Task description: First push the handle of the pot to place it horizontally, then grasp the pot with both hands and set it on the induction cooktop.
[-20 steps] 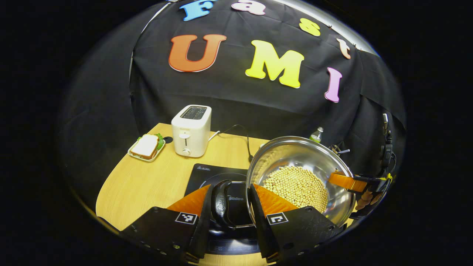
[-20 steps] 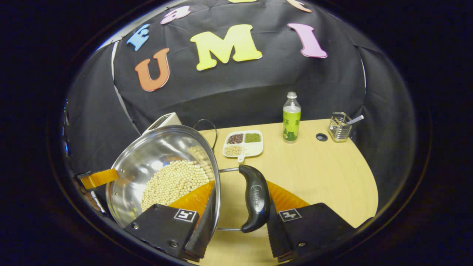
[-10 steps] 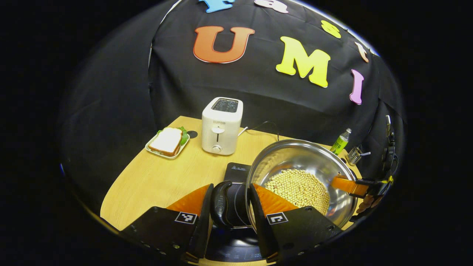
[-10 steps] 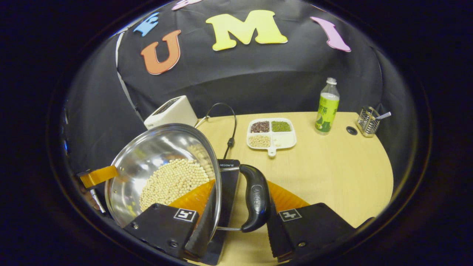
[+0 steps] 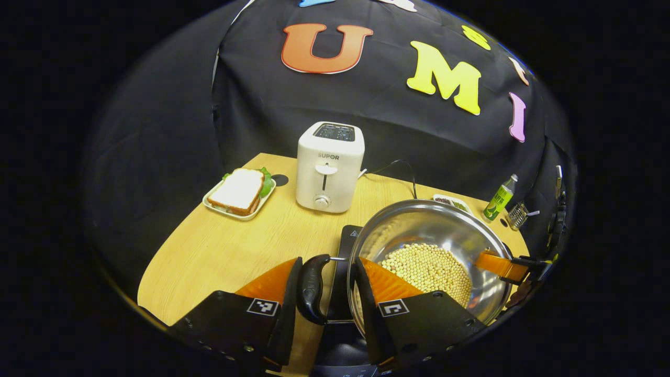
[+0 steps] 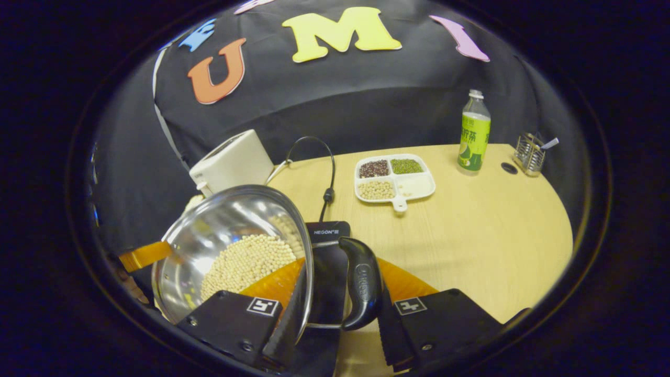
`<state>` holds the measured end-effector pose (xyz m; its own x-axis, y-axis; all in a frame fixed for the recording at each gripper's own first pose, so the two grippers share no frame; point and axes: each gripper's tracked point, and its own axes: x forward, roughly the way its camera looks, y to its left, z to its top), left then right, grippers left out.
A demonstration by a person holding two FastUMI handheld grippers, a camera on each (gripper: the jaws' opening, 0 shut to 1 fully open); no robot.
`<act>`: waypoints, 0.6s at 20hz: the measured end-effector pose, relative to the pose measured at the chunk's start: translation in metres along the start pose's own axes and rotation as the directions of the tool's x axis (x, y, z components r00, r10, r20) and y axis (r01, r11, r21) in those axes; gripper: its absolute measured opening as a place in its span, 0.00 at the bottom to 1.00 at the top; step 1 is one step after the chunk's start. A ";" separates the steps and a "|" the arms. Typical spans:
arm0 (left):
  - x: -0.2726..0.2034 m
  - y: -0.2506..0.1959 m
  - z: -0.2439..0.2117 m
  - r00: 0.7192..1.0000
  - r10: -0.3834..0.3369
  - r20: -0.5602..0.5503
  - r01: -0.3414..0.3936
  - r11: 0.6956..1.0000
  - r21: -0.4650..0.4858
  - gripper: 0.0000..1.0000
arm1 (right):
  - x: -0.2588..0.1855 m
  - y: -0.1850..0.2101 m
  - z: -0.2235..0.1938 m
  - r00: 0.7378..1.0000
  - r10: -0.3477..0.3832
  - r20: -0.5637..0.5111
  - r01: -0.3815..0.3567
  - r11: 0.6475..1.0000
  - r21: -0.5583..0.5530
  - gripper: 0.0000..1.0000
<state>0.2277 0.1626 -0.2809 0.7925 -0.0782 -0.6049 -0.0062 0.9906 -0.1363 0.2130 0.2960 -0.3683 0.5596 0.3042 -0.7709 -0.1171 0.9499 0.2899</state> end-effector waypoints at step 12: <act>0.007 0.000 -0.002 0.998 0.029 0.063 -0.034 0.997 0.074 0.62 | 0.003 0.000 0.000 0.999 0.025 0.045 -0.025 1.000 0.010 0.69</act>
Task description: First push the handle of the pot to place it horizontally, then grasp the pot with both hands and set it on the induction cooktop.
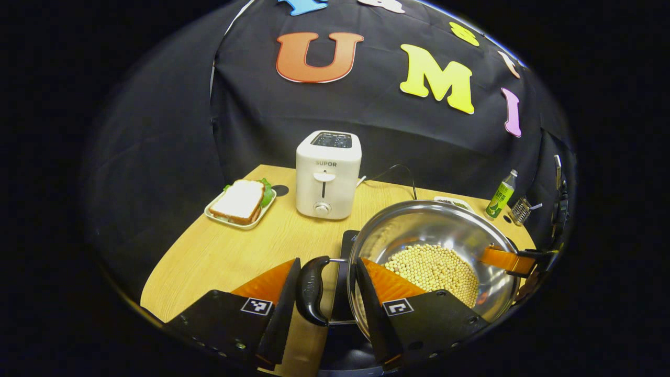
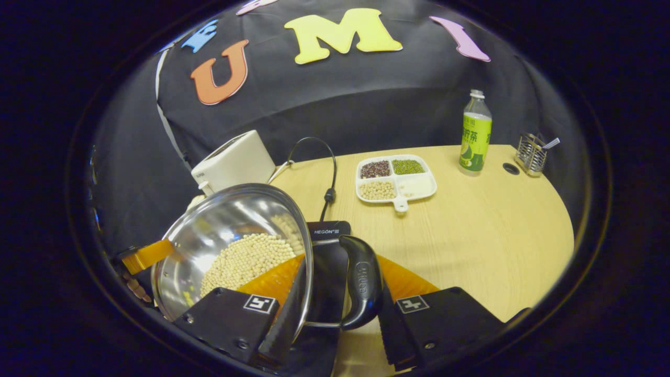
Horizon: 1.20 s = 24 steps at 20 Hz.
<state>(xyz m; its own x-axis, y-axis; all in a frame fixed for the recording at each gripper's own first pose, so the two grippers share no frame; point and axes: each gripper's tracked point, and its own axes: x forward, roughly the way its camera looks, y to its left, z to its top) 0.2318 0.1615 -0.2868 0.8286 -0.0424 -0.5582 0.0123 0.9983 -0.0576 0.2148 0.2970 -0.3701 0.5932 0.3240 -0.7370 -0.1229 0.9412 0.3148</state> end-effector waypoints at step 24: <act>-0.124 -0.058 0.043 0.922 0.087 0.378 -0.081 0.996 -0.032 0.96 | -0.141 -0.046 0.055 0.845 0.038 0.533 0.007 0.997 -0.082 0.98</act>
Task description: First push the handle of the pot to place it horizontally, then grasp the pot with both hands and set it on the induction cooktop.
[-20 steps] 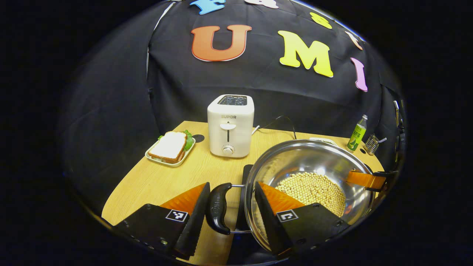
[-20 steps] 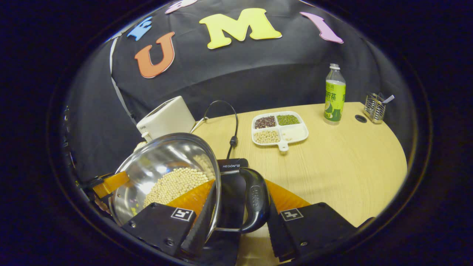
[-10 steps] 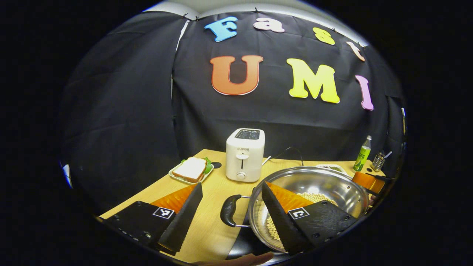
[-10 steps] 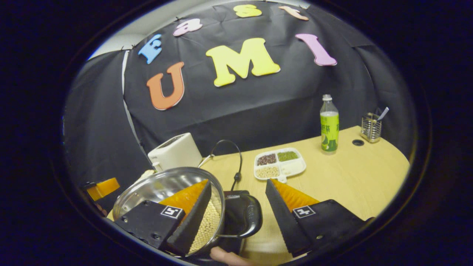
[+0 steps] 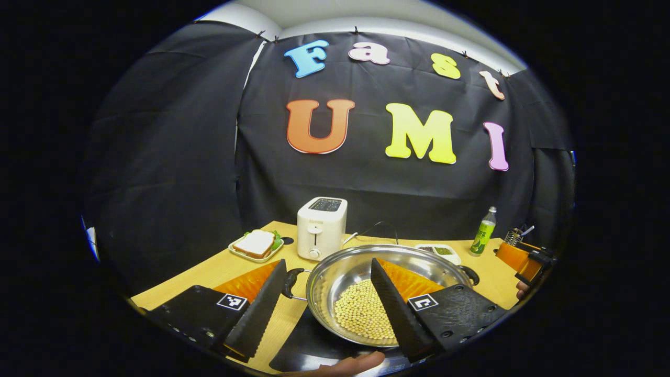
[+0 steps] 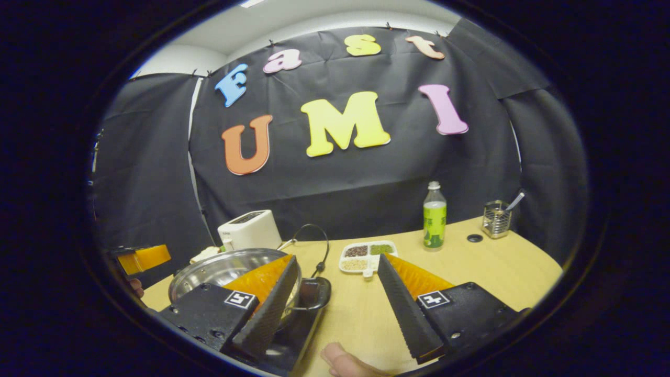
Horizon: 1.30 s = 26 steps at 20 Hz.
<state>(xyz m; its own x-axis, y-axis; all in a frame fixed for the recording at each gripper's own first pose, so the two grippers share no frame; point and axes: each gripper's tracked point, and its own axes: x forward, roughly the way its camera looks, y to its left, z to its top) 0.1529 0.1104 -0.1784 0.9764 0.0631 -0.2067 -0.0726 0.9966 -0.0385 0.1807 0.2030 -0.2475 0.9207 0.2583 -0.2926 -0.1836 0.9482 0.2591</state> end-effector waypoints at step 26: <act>-0.255 -0.115 0.113 0.955 -0.143 0.260 0.129 0.989 0.072 0.95 | -0.319 -0.132 0.153 0.922 -0.194 0.334 0.232 0.969 -0.078 0.95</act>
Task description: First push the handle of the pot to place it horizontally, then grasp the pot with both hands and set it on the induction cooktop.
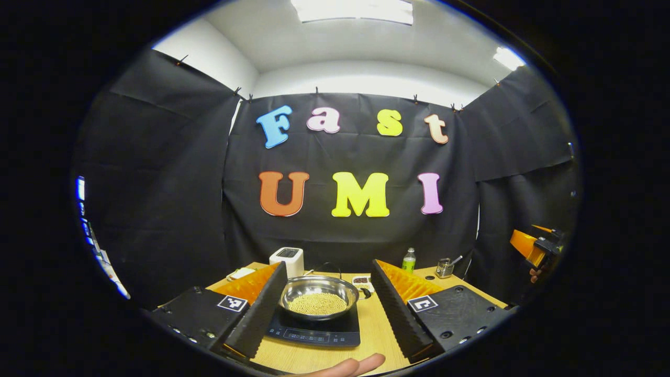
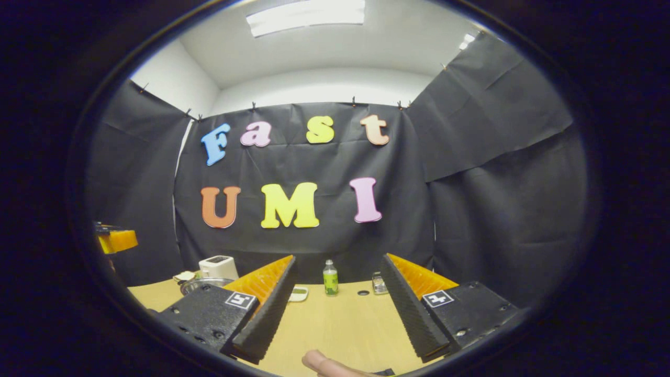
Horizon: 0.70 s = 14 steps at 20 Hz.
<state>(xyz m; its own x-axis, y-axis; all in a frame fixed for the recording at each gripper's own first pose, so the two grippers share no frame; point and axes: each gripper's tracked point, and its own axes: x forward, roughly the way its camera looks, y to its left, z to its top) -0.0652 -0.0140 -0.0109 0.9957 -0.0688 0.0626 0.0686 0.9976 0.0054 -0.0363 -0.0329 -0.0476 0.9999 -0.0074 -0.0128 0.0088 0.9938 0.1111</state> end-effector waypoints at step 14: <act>0.010 -0.016 -0.025 0.999 -0.046 -0.016 0.046 0.999 -0.022 0.95 | 0.011 0.012 -0.037 0.994 0.090 -0.069 -0.084 0.993 0.083 1.00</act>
<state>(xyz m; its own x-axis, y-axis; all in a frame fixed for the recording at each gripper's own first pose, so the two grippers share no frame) -0.0547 -0.0302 -0.0351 0.9923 -0.1150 0.0458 0.1158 0.9932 -0.0136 -0.0253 -0.0167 -0.0833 0.9935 0.0893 -0.0712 -0.0740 0.9782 0.1942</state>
